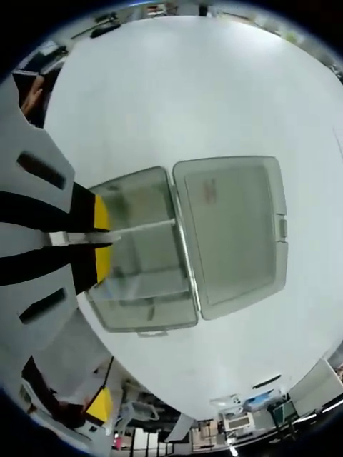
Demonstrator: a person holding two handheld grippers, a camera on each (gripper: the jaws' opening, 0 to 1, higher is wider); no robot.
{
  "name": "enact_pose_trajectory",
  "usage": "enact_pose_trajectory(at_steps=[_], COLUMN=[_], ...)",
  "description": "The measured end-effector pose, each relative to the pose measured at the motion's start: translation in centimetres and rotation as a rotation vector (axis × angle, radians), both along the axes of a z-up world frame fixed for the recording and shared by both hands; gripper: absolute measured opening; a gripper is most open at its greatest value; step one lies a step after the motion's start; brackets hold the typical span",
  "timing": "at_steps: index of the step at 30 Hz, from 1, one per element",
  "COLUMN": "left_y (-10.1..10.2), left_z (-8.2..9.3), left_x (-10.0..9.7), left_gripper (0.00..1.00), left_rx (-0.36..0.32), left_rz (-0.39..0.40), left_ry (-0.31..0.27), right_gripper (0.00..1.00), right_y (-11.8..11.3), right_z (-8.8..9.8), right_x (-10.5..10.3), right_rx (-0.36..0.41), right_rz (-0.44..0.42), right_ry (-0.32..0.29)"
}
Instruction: Insert the divider into the dual guide fixture by aligning both edges with the guide slots and pushing it downward to the bottom, including one-sided entry, uneven engagement, binding, and posture correction.
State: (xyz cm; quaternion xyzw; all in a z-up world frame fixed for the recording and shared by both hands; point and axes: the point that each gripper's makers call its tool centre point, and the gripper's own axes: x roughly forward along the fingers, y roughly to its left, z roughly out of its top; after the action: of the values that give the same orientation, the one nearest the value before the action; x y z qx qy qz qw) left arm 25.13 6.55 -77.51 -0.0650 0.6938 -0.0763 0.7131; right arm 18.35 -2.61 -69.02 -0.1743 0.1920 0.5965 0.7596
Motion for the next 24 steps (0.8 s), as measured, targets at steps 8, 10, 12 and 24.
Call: enact_pose_trajectory(at_steps=[8, 10, 12, 24], left_y=[-0.10, -0.04, -0.08, 0.18], left_z=[-0.18, -0.23, -0.18, -0.26], left_x=[0.05, 0.10, 0.05, -0.02], left_gripper=[0.02, 0.02, 0.02, 0.02], left_rx=[0.010, 0.013, 0.015, 0.037], left_rz=[-0.006, -0.005, -0.005, -0.021], left_ry=[0.010, 0.013, 0.015, 0.032], right_gripper=[0.65, 0.65, 0.65, 0.66], right_y=[-0.30, -0.33, -0.30, -0.44], right_z=[-0.07, -0.01, 0.12, 0.15], right_x=[-0.07, -0.04, 0.01, 0.02], right_rx=[0.000, 0.000, 0.005, 0.005], right_rz=[-0.006, -0.008, -0.010, -0.013], right_ry=[0.003, 0.002, 0.002, 0.002])
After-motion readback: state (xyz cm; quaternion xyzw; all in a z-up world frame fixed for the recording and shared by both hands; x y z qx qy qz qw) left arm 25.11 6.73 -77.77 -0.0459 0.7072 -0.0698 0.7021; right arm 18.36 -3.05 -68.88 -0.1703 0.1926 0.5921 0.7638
